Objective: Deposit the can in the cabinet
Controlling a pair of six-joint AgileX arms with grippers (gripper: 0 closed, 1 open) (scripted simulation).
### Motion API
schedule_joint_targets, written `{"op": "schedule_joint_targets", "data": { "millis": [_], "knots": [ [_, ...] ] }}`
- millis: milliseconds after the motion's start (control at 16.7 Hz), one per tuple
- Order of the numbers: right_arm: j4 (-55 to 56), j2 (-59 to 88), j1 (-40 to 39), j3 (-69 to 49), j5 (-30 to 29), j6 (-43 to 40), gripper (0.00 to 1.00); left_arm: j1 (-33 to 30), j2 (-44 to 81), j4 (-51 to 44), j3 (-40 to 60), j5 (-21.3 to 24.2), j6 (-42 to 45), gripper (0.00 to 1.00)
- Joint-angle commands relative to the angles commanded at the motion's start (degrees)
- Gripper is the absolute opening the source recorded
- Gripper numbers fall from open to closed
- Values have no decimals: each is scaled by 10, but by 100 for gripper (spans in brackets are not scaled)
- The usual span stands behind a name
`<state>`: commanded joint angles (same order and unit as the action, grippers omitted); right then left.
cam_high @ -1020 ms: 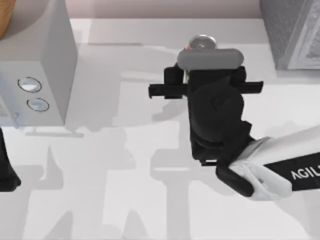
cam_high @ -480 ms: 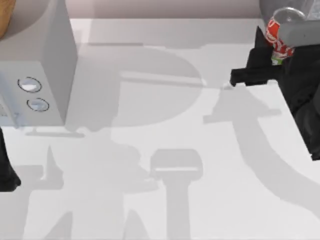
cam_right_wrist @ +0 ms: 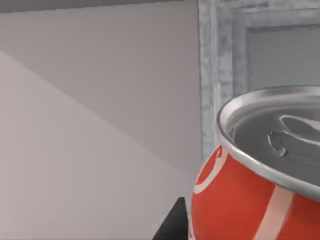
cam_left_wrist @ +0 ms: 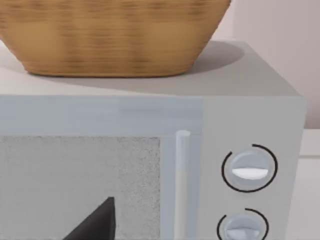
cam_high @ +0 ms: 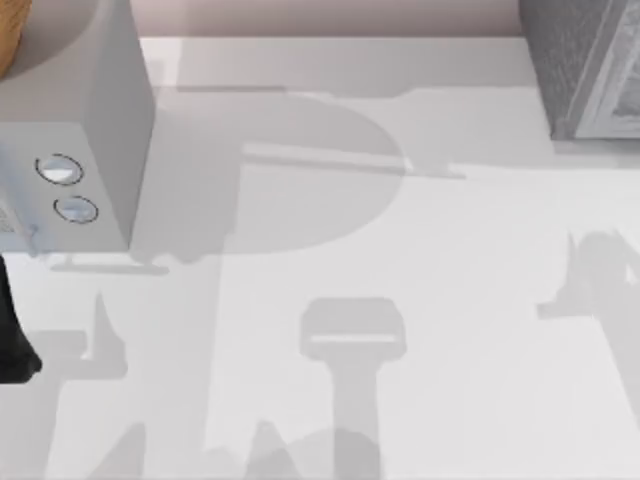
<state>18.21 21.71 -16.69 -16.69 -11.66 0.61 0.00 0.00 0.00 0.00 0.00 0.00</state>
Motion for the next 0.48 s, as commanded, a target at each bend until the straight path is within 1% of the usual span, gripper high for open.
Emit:
{"op": "schedule_joint_targets", "data": {
  "millis": [180, 300, 480],
  "knots": [
    [-92, -126, 83, 82, 57, -2, 0, 0, 0, 0, 0, 0, 0, 100],
    [-144, -180, 130, 130, 90, -4, 0, 0, 0, 0, 0, 0, 0, 100],
    [-181, -216, 166, 166, 116, -6, 0, 0, 0, 0, 0, 0, 0, 100]
  ]
}}
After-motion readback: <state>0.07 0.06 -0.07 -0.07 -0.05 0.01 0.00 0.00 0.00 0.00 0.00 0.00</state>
